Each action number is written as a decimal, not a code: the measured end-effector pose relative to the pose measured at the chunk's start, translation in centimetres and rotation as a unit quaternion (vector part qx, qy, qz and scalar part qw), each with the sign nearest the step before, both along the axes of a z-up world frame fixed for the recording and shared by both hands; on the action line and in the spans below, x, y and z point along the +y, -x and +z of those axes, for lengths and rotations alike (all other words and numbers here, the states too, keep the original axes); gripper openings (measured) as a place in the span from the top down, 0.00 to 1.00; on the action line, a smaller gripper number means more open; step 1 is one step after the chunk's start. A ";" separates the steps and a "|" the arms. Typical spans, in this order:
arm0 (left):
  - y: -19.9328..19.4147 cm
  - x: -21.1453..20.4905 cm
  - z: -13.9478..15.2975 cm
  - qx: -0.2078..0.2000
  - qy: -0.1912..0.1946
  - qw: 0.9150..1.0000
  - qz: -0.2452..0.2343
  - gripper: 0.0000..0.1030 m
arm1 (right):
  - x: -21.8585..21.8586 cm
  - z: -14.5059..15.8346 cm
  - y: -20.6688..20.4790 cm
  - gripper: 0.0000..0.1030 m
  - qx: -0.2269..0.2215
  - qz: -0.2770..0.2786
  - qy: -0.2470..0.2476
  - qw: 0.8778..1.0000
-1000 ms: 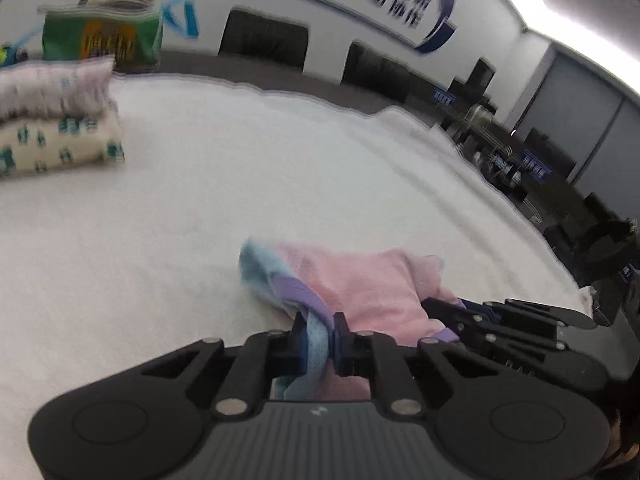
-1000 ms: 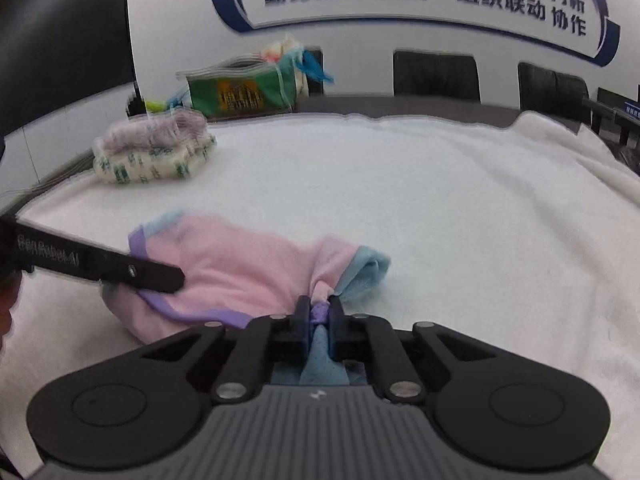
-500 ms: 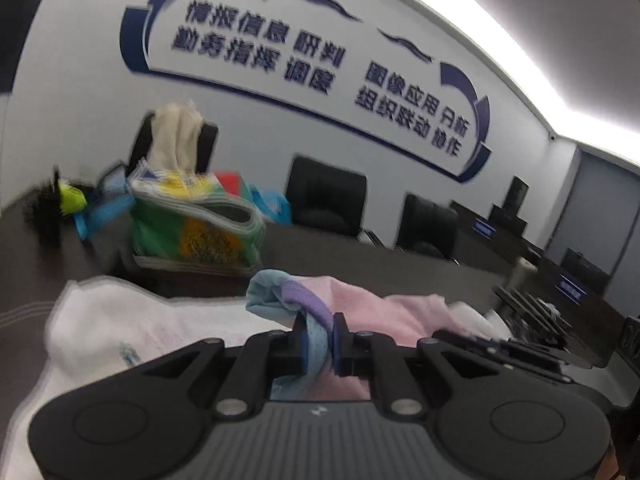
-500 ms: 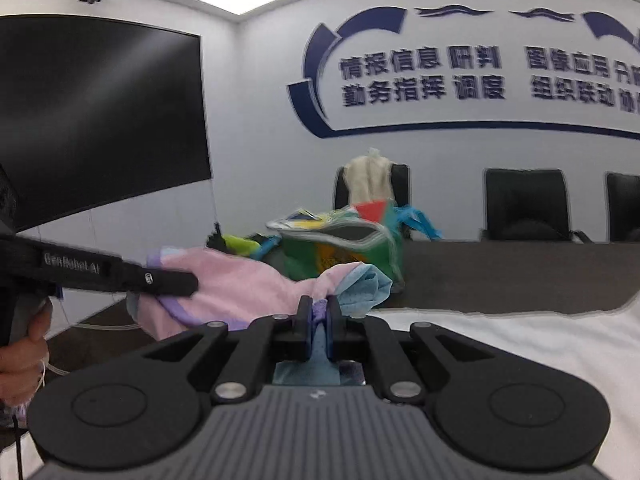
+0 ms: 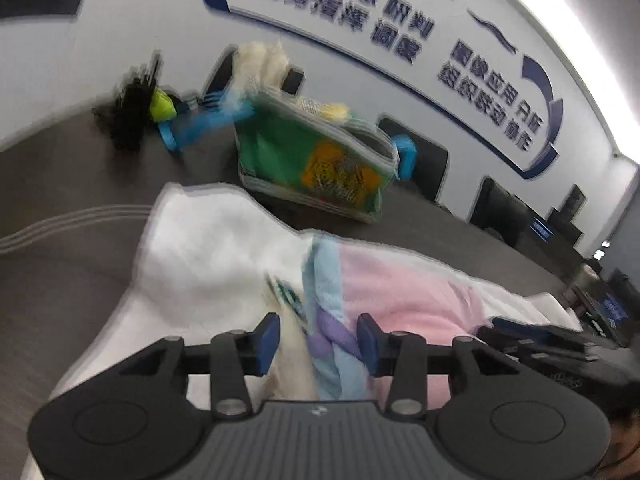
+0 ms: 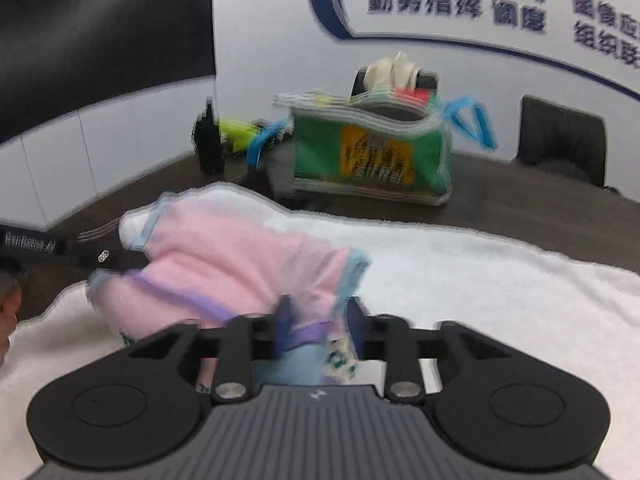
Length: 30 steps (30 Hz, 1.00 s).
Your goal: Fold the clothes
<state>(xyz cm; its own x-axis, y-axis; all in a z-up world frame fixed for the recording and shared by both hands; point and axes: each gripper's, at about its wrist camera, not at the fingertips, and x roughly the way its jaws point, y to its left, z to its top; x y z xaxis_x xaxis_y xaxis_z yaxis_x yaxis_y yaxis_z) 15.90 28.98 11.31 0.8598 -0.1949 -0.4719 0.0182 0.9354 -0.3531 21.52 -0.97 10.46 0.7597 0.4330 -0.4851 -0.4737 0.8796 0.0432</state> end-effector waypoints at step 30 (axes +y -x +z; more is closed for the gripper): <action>15.4 -19.6 -7.0 0.066 -0.168 0.983 -0.016 0.22 | -8.3 -5.4 19.4 0.21 0.038 -0.061 0.014 0.997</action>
<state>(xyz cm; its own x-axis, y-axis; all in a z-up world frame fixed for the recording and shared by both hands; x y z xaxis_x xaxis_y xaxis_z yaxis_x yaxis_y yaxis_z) 0.50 9.40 4.33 0.7827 -0.0358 -0.6214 0.0252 0.9993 -0.0258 2.12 -9.28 5.08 0.7667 0.3250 -0.5536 -0.3599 0.9317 0.0485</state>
